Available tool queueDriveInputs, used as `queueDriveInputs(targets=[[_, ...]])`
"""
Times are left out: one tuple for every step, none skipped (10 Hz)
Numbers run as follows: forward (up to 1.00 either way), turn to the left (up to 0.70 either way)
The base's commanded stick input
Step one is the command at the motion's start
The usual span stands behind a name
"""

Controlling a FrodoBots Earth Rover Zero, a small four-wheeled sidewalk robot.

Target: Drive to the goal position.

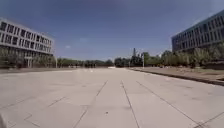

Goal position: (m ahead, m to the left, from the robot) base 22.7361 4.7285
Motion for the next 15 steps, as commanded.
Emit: queueDriveInputs(targets=[[0.70, 0.01], [0.70, 0.01], [0.70, 0.01], [0.70, 0.01], [0.70, 0.01], [0.70, 0.01], [0.70, 0.01], [0.70, 0.01], [0.70, 0.01], [0.70, 0.01], [0.70, 0.01], [0.70, 0.01], [0.70, 0.01], [0.70, 0.01], [0.70, 0.01]])
